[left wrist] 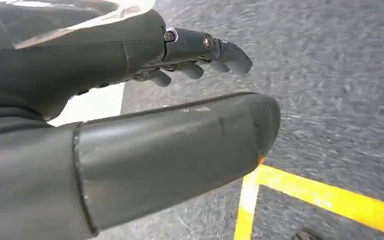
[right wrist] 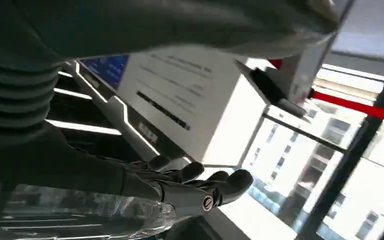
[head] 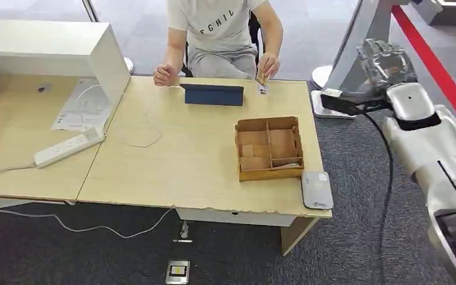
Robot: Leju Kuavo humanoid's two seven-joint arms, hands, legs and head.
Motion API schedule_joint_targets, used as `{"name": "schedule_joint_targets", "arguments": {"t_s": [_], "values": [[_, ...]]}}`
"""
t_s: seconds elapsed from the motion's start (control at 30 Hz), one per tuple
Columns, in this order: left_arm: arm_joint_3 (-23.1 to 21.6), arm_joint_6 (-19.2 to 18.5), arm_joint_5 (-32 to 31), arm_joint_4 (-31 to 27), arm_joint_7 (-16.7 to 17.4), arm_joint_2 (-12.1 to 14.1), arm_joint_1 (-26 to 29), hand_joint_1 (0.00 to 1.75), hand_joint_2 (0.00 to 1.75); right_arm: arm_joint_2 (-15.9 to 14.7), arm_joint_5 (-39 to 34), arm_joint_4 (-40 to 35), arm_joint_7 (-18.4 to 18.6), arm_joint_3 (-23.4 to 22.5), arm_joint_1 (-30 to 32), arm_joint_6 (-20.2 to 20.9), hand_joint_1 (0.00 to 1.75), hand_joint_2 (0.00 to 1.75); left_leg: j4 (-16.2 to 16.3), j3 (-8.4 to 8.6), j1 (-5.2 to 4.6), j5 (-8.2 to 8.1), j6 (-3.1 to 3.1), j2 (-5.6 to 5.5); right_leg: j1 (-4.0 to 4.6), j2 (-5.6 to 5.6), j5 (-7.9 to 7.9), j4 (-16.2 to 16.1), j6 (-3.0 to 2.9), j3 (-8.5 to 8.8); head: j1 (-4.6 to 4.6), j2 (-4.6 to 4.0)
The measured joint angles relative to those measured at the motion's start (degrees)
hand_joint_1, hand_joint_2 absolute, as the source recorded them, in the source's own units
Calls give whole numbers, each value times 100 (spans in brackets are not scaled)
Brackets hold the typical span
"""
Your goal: Pass the card to the sensor for recognition and then transmit it.
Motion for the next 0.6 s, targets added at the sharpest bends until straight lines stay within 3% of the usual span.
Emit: {"name": "schedule_joint_targets", "arguments": {"t_s": [0.13,0.23,0.3,0.4,0.47,0.6], "values": [[44,118,209,0,87,15,1,0,0,-1071,-565,83,200,-270,522,133,0,0,-1,14,1,-17,22,-3,2,-1,-7,-16,17,31,0,0],[66,227,347,0,127,11,3,0,0,-1779,-1406,155,663,-650,1438,177,0,0,0,42,8,-38,31,-30,8,-13,-26,-29,40,67,2,0],[77,295,422,0,114,7,9,0,0,-2165,-2121,197,741,-1030,2249,4,0,0,0,62,15,-56,32,-30,16,-18,-37,-40,36,96,0,0],[83,360,467,0,74,-20,2,0,0,-2511,-3216,258,673,-1653,3484,-598,0,0,-5,76,17,-79,28,-28,16,-17,-55,-37,34,111,-17,0],[87,404,474,2,61,-44,-12,0,0,-2537,-4088,284,566,-2197,4334,-950,0,0,-15,76,14,-86,26,-56,18,-39,-78,-34,33,141,6,0],[87,435,465,7,-9,-92,-13,0,0,-2287,-4811,361,702,-3150,5564,-1213,0,0,-31,100,13,-98,13,-45,17,-39,-93,-29,17,148,-4,0]]}}
